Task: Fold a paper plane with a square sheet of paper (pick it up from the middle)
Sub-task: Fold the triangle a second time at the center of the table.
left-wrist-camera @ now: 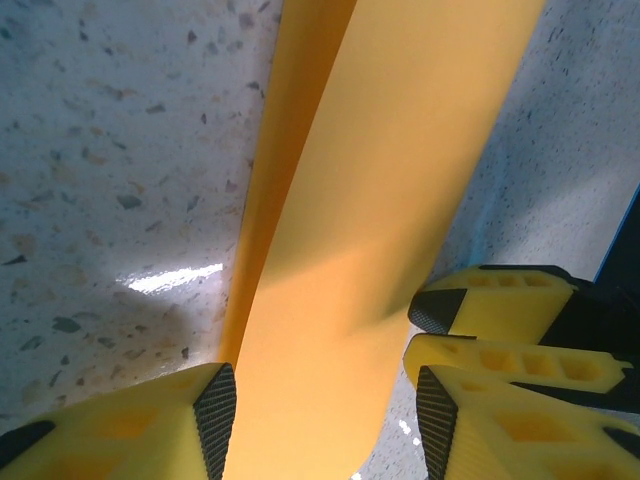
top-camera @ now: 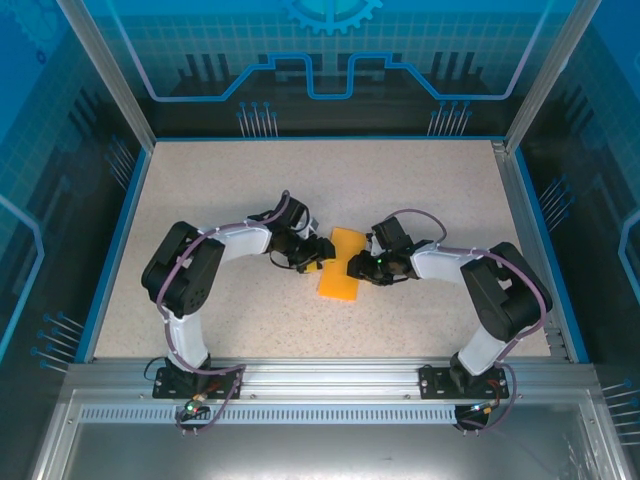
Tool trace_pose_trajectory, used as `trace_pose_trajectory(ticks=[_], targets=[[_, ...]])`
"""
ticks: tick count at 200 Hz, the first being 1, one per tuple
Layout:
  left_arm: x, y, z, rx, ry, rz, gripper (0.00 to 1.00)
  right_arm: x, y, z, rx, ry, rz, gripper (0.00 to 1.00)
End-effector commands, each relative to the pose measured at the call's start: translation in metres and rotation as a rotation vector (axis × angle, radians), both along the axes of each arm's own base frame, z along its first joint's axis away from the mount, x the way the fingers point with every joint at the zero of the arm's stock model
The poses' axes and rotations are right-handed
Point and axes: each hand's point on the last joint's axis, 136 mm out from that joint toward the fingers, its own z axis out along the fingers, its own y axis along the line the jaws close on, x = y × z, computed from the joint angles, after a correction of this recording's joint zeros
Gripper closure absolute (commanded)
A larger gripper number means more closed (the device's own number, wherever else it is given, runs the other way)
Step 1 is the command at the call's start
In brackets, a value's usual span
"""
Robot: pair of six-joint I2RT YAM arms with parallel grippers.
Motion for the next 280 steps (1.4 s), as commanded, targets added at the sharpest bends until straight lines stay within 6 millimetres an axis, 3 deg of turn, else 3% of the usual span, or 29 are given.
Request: trace_pose_trajectory(ticks=[1, 92, 159, 217, 280], targets=[[-0.003, -0.004, 0.001, 0.011, 0.011, -0.026, 0.46, -0.018, -0.019, -0.026, -0.090, 0.074, -0.015, 0.60], [-0.010, -0.005, -0.008, 0.038, 0.036, -0.039, 0.47, -0.017, -0.015, -0.032, -0.078, 0.090, -0.012, 0.60], [-0.012, 0.006, -0.016, 0.108, 0.028, -0.025, 0.46, -0.017, -0.015, -0.034, -0.084, 0.096, -0.007, 0.60], [-0.018, -0.016, -0.011, -0.004, 0.057, -0.074, 0.48, -0.017, -0.014, -0.034, -0.080, 0.098, -0.007, 0.60], [-0.015, -0.015, -0.006, -0.015, 0.045, -0.042, 0.50, -0.016, -0.014, -0.030, -0.074, 0.086, -0.009, 0.60]])
